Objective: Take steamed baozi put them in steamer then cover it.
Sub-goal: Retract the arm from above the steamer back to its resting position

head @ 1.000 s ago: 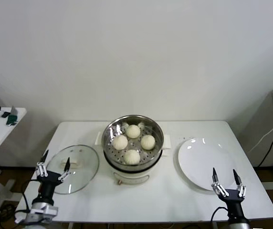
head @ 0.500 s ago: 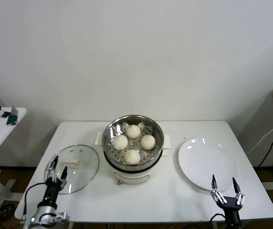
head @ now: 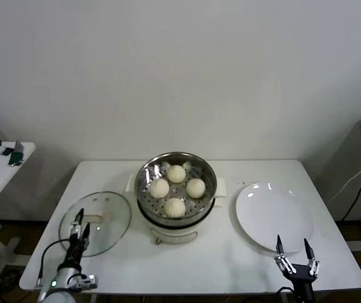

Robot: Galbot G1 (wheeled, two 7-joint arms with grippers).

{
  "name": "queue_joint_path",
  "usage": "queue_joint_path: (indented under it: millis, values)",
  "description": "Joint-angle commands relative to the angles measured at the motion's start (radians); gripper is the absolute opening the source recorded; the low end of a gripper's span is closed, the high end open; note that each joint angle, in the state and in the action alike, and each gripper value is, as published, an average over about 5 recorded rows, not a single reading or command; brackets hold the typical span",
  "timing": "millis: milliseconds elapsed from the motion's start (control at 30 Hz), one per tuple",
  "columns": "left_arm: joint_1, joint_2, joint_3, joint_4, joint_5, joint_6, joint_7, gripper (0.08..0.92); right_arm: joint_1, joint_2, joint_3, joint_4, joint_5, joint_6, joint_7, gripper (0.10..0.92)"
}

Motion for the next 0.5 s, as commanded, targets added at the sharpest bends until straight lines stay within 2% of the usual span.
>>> queue_joint_path:
  millis: [33,500]
  values:
    - [-0.095,0.002,0.014,0.077,0.030,0.030,0.009,0.823,-0.005,0.003,-0.001,-0.005,-0.006,0.011,0.001,0.823]
    - [-0.163,0.008,0.028,0.156,0.030,0.036,0.007,0.823,-0.004,0.011,0.000,-0.015,-0.024,0.016,0.002,0.823]
